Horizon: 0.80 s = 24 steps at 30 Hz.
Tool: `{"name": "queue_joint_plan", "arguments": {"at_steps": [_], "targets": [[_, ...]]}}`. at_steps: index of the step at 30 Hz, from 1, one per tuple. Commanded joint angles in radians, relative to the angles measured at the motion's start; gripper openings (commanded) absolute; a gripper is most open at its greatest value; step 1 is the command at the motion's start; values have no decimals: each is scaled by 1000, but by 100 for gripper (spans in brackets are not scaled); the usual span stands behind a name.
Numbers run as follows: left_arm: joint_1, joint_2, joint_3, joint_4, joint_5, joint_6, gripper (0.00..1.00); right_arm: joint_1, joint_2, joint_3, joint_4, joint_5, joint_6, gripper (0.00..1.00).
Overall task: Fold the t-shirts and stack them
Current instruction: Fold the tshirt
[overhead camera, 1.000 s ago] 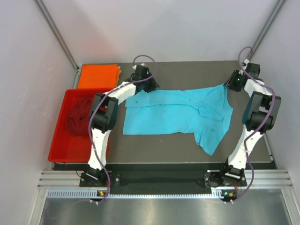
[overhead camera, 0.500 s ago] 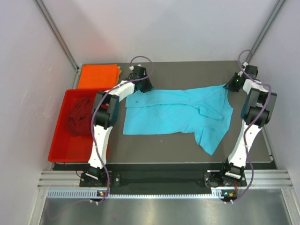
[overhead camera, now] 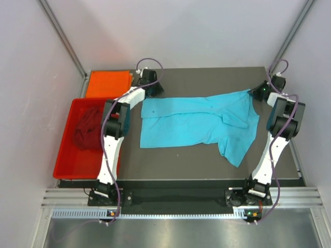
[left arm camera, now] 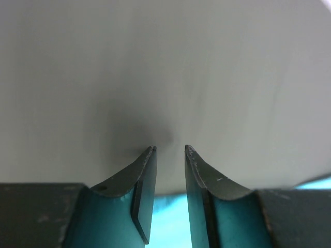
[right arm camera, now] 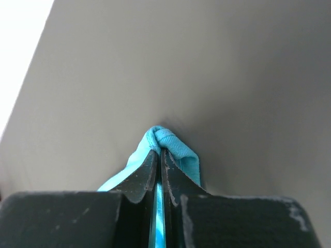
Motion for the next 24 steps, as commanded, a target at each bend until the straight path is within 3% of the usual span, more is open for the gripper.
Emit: {"name": "queue_joint_plan", "arguments": {"at_steps": [1,7,13,18,24], "targets": [[22,114,44,-91,-47,9,35,3,55,73,84,53,56,0],[48,152,110,-82,17,24,36,20,128,237,-21,62,27,10],[61,14,61,-91,65,89,37,18,37,261,-166,125,-47,27],[60,-121,-6,-131,60,158,38,20,20,242,-195,63,-99,31],[40,-210,-154,-55,120,170,38,20,58,256,-207,15,-159,31]]}}
